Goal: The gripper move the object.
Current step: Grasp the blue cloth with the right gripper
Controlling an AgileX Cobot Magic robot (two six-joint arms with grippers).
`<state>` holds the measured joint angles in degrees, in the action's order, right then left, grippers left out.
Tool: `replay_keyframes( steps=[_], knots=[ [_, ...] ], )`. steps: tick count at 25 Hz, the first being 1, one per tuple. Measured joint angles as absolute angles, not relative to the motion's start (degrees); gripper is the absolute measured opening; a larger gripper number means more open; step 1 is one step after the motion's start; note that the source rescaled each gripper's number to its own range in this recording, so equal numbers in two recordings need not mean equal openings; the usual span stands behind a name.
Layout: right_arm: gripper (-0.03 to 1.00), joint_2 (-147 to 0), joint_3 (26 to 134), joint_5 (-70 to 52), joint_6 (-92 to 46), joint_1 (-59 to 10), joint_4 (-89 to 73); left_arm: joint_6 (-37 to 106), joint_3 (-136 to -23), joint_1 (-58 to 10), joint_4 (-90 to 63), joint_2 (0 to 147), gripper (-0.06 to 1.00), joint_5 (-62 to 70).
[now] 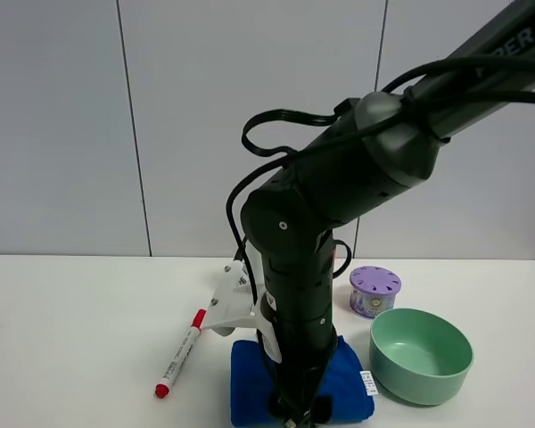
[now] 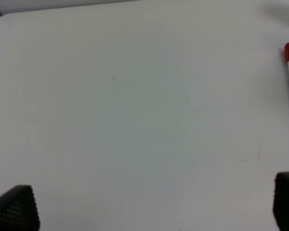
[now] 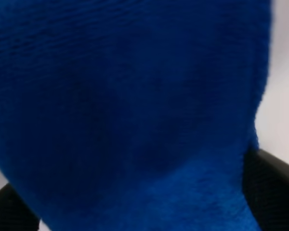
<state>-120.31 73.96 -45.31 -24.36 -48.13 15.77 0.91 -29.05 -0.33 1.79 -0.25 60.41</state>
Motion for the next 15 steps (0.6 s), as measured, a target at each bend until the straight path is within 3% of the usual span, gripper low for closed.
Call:
replay_keyframes(
  steps=[4, 6, 7, 9, 10, 13, 15],
  knots=[
    [0.95, -120.84, 73.96, -44.38, -24.77, -48.13, 16.40, 0.91, -29.05, -0.33, 1.79, -0.25, 1.00, 60.41],
    [0.86, -120.84, 73.96, -43.97, -24.77, -48.13, 16.76, 0.91, -29.05, -0.33, 1.79, -0.25, 1.00, 60.41],
    [0.76, -120.84, 73.96, -43.81, -24.77, -48.13, 16.90, 0.91, -29.05, -0.33, 1.79, -0.25, 1.00, 60.41],
    [0.47, -120.84, 74.04, -43.78, -24.77, -48.13, 17.09, 0.91, -29.05, -0.33, 1.79, -0.25, 1.00, 60.41],
    [0.47, -120.84, 74.04, -43.78, -24.77, -48.13, 17.09, 0.91, -29.05, -0.33, 1.79, -0.25, 1.00, 60.41],
    [0.00, -120.84, 74.38, -44.81, -24.77, -48.13, 17.25, 0.91, -29.05, -0.33, 1.79, -0.25, 1.00, 60.41],
    [0.00, -120.61, 74.38, -45.36, -24.47, -48.13, 17.20, 0.91, -29.05, -0.33, 1.79, -0.25, 1.00, 60.41]
  ],
)
